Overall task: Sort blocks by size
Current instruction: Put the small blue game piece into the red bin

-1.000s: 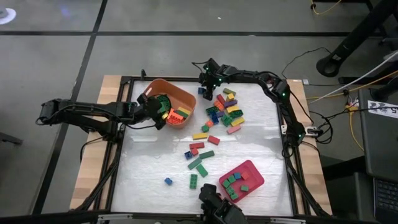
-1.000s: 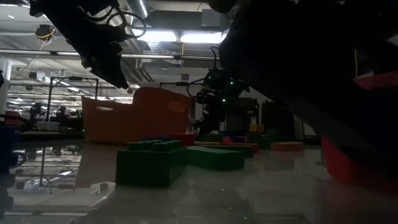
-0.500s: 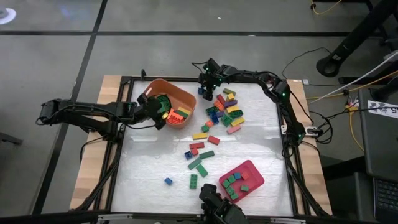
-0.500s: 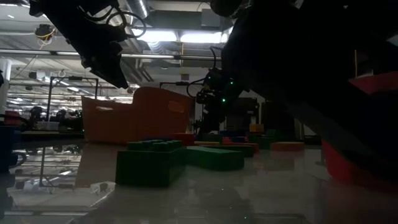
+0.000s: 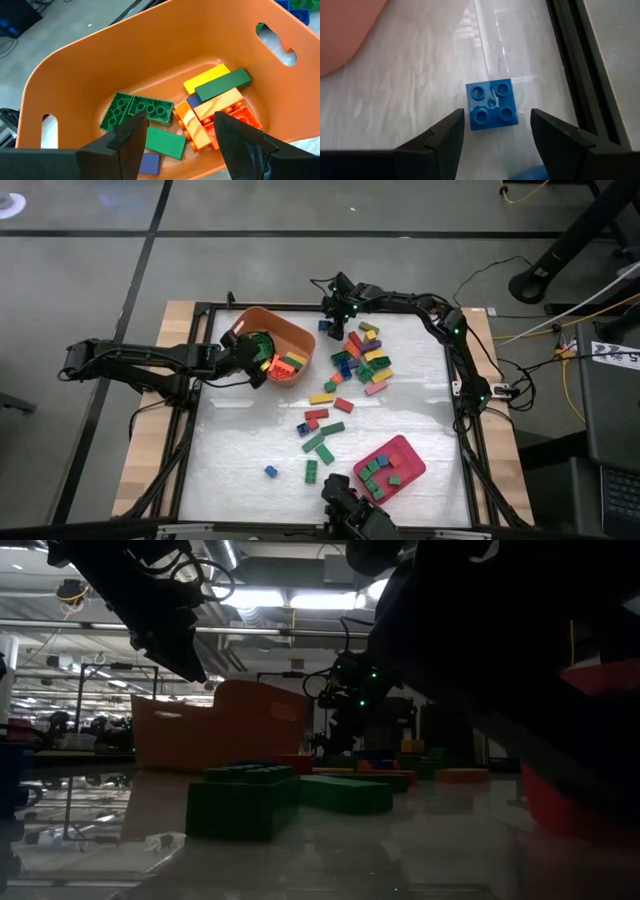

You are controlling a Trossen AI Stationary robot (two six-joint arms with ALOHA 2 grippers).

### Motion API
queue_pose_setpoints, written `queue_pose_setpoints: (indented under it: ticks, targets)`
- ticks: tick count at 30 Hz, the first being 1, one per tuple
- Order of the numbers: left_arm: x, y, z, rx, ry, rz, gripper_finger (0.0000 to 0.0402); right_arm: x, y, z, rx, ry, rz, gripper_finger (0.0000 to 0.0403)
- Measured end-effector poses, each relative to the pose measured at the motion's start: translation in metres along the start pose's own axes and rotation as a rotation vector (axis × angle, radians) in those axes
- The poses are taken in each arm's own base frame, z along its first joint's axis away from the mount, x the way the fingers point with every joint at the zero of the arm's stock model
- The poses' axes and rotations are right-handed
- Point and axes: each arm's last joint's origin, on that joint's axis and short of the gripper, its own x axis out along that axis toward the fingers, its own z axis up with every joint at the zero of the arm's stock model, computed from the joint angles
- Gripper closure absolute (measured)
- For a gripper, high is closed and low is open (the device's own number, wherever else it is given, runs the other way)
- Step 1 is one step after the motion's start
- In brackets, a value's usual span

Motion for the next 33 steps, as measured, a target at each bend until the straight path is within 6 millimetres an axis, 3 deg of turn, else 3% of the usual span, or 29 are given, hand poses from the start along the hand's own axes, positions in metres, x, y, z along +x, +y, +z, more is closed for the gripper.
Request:
queue_pose_setpoints:
  ticks: [4,16,25,33]
  targets:
    - [0.000,0.000,0.000,0.000,0.000,0.000,0.0185,0.000,0.001,0.000,-0.001,-0.003,0.012,0.0185]
    - [0.000,0.000,0.000,-0.024,0.003,-0.010,0.0185,0.000,0.001,-0.001,0.001,0.009,0.019,0.0264]
    - [0.000,-0.001,0.000,-0.027,0.012,-0.036,0.0185,0.000,0.002,-0.001,0.004,0.017,0.018,0.0272]
    - [0.000,-0.001,0.000,-0.027,0.012,-0.036,0.0185,0.000,0.008,-0.013,0.040,0.132,0.060,0.0273]
